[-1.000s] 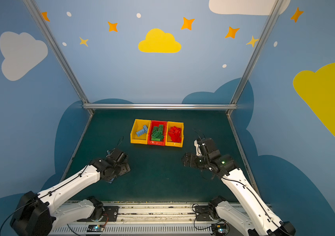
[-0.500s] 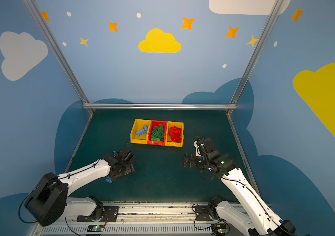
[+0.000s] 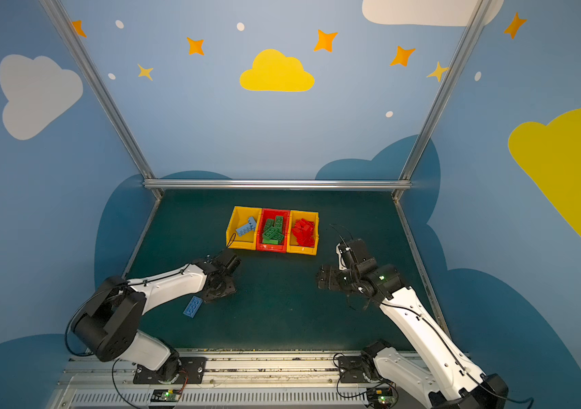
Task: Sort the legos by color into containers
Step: 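Move the left gripper back to the two blue bricks and grasp one, then carry the blue brick with the left gripper and drop it into the yellow bin, then move the left gripper to the last blue brick and grasp it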
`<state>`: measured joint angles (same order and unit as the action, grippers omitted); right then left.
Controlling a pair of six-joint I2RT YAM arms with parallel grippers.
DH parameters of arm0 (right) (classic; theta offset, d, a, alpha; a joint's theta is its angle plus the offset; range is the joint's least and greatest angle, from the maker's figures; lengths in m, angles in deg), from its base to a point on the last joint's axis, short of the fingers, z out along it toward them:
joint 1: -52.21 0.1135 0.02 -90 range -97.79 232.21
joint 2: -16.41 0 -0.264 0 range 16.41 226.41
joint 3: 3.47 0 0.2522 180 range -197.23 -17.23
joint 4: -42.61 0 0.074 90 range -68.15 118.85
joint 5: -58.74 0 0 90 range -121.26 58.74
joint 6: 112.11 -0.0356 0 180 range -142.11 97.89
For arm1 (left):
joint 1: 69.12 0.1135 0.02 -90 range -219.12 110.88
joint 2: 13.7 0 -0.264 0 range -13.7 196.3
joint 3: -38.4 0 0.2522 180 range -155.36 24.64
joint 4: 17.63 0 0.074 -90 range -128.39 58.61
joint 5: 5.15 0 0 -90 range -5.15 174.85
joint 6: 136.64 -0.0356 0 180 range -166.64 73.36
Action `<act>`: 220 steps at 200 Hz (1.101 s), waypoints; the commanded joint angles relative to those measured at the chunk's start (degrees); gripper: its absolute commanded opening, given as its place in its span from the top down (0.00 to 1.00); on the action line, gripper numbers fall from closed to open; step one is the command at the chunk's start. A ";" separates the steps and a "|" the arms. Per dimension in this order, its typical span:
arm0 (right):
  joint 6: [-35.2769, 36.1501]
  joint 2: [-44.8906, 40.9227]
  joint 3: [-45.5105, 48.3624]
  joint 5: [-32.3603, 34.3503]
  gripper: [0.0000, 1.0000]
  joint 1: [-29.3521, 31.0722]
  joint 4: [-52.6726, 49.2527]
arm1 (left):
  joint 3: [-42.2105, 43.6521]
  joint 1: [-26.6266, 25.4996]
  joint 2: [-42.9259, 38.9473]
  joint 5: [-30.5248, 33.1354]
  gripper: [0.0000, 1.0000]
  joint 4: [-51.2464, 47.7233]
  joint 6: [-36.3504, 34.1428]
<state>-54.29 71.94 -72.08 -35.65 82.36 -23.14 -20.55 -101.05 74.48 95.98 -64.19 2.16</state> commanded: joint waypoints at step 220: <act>5.00 8.10 -4.78 -0.09 0.06 -5.26 0.12 | -68.29 10.39 38.37 -1.39 0.22 -17.02 -17.00</act>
<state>-50.49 79.68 -74.90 -35.38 77.67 -22.83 -84.87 -91.10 111.31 95.18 -76.34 -13.62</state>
